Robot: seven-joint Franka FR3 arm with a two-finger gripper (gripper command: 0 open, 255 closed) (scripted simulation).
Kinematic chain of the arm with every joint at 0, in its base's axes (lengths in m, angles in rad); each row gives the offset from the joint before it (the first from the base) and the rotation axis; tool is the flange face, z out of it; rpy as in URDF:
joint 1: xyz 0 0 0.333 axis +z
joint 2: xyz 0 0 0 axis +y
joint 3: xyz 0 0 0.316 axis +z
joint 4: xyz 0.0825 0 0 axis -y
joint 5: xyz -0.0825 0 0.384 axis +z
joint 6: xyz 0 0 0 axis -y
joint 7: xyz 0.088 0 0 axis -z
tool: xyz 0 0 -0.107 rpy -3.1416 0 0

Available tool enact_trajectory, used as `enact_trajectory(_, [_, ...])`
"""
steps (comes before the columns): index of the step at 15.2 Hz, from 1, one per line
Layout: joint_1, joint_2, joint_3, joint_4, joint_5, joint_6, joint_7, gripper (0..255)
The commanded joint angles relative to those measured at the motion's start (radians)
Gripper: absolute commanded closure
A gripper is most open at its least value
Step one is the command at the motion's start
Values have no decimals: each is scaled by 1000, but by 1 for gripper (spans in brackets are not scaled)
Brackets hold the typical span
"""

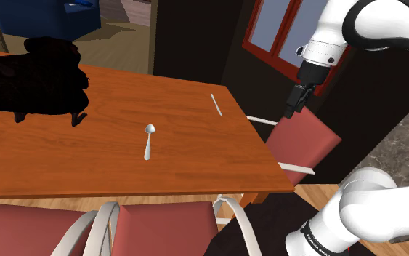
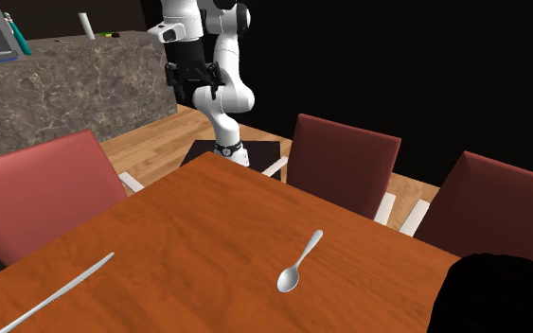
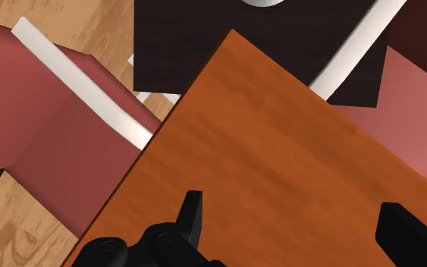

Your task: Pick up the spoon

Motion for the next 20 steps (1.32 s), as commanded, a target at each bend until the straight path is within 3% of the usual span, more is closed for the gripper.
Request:
enact_trajectory(1, [0, 0, 0, 0, 0, 0, 0, 0])
enact_trajectory(12, [10, 213, 256, -1, 100, 257, 368, 0])
enact_trajectory(20, [-17, 481, 426, 126, 56, 412, 654, 0])
